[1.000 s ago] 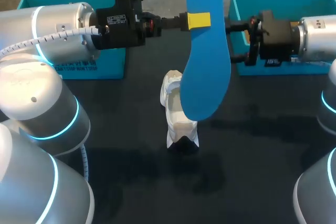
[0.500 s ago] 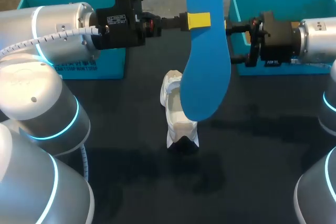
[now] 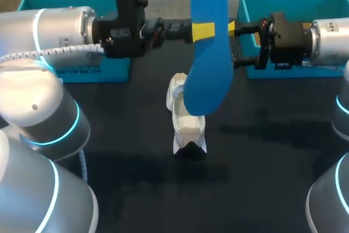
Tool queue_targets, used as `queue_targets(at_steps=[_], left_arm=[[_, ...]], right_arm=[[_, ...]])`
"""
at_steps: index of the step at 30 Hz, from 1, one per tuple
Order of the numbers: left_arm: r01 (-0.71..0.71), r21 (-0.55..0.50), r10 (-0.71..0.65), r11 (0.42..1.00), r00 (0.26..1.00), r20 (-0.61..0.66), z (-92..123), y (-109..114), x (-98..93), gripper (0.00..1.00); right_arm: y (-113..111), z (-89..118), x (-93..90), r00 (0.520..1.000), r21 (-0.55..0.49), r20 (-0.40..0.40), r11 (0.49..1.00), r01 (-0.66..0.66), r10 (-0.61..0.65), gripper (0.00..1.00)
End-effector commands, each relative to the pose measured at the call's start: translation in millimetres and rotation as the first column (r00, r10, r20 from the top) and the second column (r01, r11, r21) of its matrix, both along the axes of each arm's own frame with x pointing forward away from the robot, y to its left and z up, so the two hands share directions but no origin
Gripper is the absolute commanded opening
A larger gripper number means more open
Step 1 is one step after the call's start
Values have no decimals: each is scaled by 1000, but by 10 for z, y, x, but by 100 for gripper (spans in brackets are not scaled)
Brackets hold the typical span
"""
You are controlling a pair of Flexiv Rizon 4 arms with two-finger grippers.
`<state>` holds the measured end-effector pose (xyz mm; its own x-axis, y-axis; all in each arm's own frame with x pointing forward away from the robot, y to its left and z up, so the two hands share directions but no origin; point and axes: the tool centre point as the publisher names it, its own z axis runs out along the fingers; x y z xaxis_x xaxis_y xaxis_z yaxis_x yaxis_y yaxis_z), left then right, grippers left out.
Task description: Take the shoe out of the shoebox, open the shoe tongue, remove and reinsert the insole, then place the shoe into the shoebox
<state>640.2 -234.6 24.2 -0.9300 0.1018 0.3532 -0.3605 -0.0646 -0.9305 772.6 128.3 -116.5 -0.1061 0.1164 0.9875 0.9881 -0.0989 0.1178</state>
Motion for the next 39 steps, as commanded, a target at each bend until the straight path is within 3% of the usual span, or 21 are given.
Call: queue_targets(at_steps=[1, 12, 22, 24, 39], left_arm=[[16, 29, -19, 999, 996, 83, -48, 198, 29, 0], [53, 41, -66, 998, 900, 431, -210, 307, 71, 0], [43, 75, -80, 996, 796, 600, -323, 395, 167, 0], [-3, 81, -44, 997, 822, 567, -370, 423, 198, 0], [-3, 81, -44, 997, 822, 567, -370, 423, 198, 0]], right_arm=[[15, -1, 5, 1000, -2, 0, 1000, 1, -1, 100], [15, -1, 5, 1000, -2, 0, 1000, 1, -1, 100], [15, -1, 5, 1000, -2, 0, 1000, 1, -1, 100], [15, -1, 5, 1000, -2, 0, 1000, 1, -1, 100], [15, -1, 5, 1000, -2, 0, 1000, 1, -1, 100]])
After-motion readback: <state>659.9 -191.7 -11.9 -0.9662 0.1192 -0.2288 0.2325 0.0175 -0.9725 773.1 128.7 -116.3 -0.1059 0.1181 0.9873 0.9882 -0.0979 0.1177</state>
